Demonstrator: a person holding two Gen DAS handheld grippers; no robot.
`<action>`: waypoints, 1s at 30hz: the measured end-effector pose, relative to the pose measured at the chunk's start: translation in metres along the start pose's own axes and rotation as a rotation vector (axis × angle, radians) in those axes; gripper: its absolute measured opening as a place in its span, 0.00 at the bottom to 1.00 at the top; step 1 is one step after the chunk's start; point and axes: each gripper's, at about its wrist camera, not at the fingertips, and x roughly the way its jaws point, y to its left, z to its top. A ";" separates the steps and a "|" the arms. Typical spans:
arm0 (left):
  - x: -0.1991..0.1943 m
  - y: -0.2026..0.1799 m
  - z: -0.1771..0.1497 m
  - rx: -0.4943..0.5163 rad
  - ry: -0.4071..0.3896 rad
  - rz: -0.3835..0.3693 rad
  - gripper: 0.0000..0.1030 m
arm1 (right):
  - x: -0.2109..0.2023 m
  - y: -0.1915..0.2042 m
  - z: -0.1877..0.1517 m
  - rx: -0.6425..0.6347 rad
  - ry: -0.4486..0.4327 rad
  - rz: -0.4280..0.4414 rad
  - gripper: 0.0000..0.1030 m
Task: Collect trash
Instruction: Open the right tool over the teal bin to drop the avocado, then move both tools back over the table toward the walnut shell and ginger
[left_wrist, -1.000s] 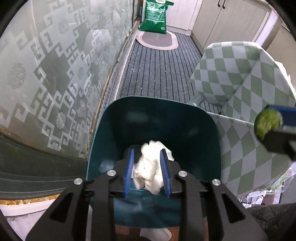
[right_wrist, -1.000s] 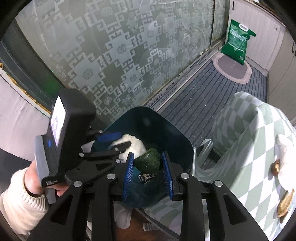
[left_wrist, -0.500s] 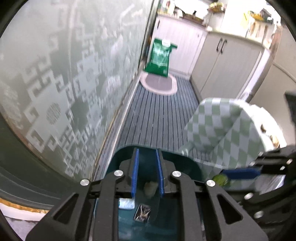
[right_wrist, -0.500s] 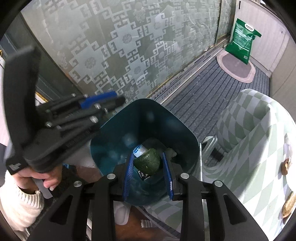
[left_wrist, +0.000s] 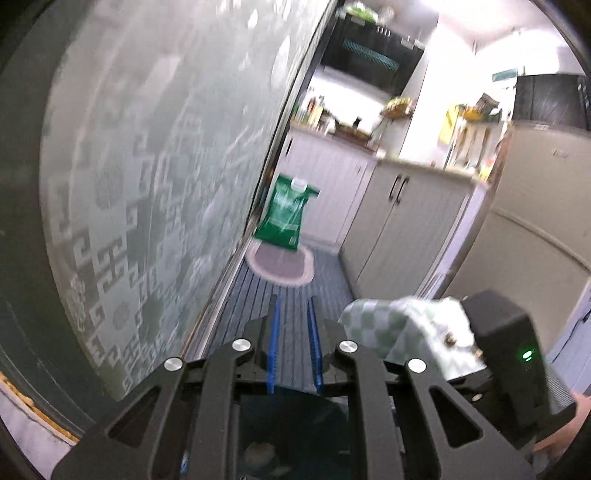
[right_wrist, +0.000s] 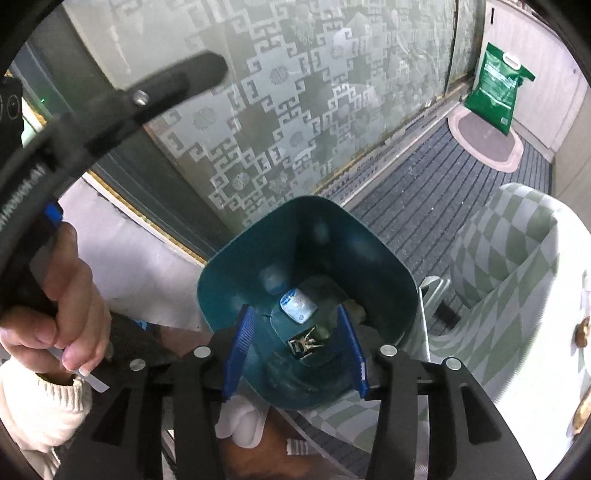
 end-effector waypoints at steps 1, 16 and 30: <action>-0.004 0.000 0.002 -0.005 -0.015 -0.009 0.15 | -0.003 0.000 0.001 -0.001 -0.014 -0.005 0.46; 0.000 -0.038 0.011 0.024 -0.061 -0.135 0.15 | -0.088 -0.048 -0.008 0.091 -0.259 -0.108 0.46; 0.029 -0.092 -0.004 0.095 0.035 -0.256 0.27 | -0.154 -0.125 -0.069 0.246 -0.362 -0.248 0.46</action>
